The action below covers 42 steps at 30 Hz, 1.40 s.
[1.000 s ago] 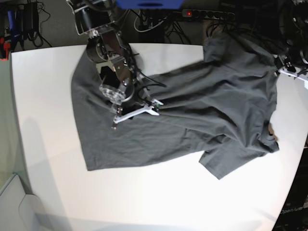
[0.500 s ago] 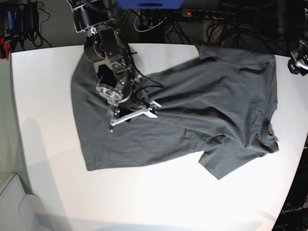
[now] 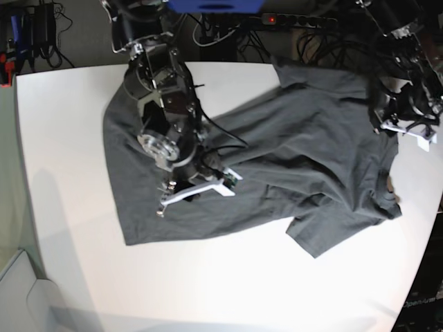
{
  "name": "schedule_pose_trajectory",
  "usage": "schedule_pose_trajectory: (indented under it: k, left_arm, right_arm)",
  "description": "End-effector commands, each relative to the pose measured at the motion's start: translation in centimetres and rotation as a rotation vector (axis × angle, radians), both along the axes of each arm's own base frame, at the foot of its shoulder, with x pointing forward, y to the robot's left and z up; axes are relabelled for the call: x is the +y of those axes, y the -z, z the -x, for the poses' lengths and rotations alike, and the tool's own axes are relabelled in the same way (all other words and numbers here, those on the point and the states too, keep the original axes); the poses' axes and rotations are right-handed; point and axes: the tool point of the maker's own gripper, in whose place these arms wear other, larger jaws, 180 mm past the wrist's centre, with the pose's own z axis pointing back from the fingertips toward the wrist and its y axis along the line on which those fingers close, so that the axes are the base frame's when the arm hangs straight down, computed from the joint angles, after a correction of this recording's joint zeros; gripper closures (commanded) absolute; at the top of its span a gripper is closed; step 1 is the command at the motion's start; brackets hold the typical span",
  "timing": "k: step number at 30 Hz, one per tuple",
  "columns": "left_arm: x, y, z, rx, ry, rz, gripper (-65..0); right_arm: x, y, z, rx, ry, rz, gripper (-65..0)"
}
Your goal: Layout the t-shirt on the table in an organized manner, then fold the t-shirt properly
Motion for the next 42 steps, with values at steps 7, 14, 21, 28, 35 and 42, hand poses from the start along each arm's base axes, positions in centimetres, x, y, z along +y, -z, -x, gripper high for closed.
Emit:
schedule_pose_trajectory:
  k: [7, 14, 21, 28, 35, 42]
  left_arm:
    - [0.4, 3.2, 0.6, 0.082, 0.024, -0.044, -20.9]
    - [6.9, 3.6, 3.4, 0.208, 0.001, -0.215, -7.7]
    - [13.2, -0.8, 3.7, 0.16, -0.111, -0.307, -8.1]
    - [12.8, -2.8, 1.3, 0.124, -0.112, -0.28, -8.1]
    - [10.1, -6.4, -0.4, 0.056, -0.06, -0.298, -8.1]
    - [6.8, -6.2, -1.1, 0.018, -0.038, -0.255, -8.1]
  right_arm:
    - [0.9, -2.2, -2.3, -0.063, -0.011, -0.029, -19.9]
    - [2.1, -0.1, -4.6, 0.01, -0.029, -0.002, -19.9]
    - [2.3, 4.1, -4.4, 0.138, -0.046, 0.038, -19.9]
    - [3.0, 6.1, -3.4, 0.21, -0.058, 0.0, -19.9]
    - [2.7, 8.5, -2.3, 0.285, -0.056, 0.018, -19.9]
    - [0.0, 9.5, -2.6, 0.312, 0.004, 0.026, -19.9]
